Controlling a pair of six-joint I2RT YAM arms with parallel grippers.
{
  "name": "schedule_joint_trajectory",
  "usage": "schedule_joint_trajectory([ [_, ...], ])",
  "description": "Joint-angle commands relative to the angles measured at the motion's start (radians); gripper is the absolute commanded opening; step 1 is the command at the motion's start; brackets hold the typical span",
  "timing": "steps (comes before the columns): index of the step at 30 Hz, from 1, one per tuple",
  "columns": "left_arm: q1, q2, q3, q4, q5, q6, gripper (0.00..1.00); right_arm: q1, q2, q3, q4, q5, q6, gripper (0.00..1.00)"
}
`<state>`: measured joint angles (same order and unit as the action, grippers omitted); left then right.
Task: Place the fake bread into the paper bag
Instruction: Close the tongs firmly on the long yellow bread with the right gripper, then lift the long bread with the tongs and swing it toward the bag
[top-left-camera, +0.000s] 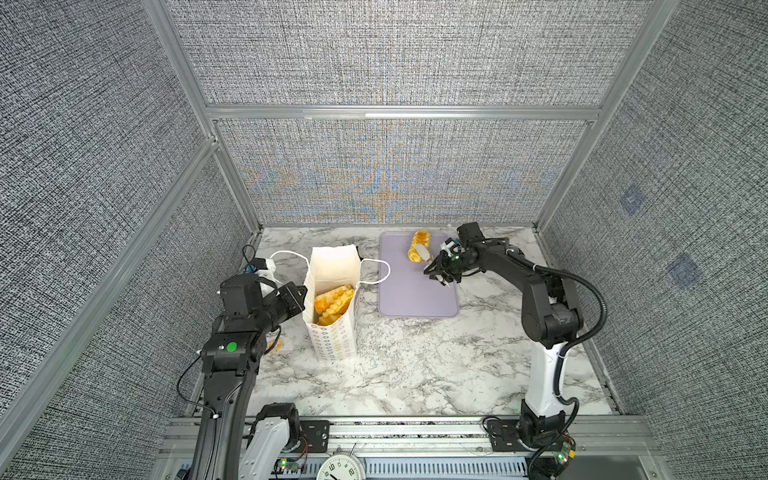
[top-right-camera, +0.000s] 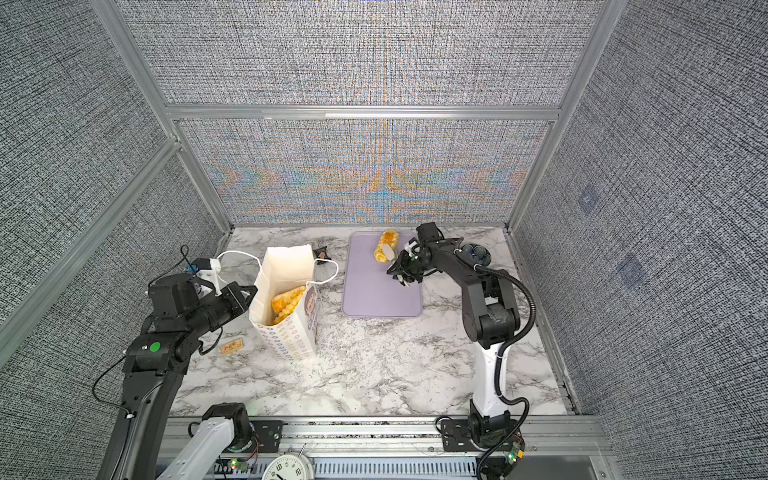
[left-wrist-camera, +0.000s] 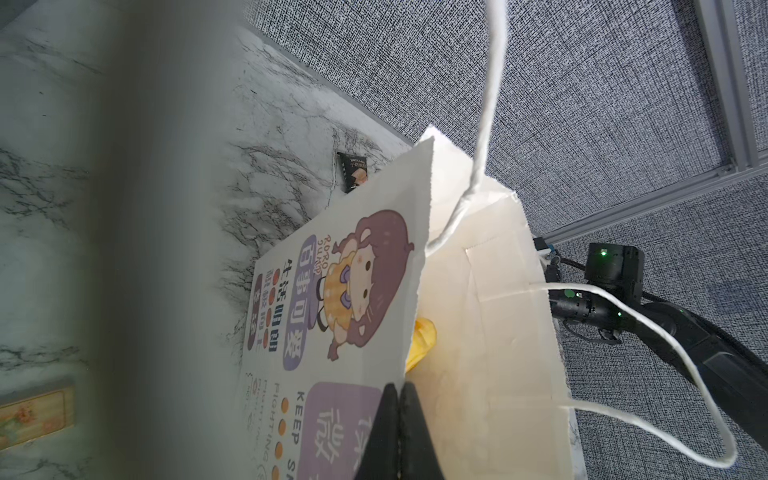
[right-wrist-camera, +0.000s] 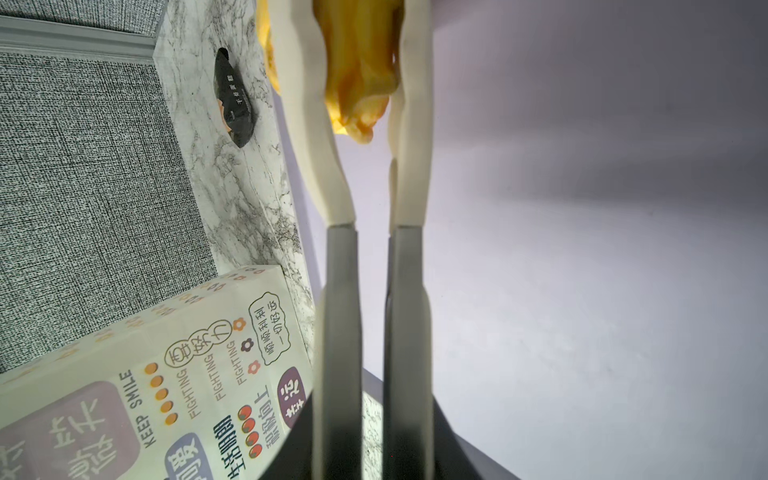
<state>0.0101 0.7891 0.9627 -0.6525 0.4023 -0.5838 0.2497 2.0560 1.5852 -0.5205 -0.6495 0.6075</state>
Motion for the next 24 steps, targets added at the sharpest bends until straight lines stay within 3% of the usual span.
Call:
schedule_joint_trajectory([
  [1, 0.001, -0.006, 0.002, 0.018, 0.004, -0.001, 0.00, 0.002, -0.038, -0.010, 0.001, 0.003, -0.036, 0.29],
  [24, 0.002, -0.026, -0.008, 0.020, -0.001, -0.020, 0.00, 0.050, -0.308, -0.039, -0.177, 0.146, -0.162, 0.29],
])
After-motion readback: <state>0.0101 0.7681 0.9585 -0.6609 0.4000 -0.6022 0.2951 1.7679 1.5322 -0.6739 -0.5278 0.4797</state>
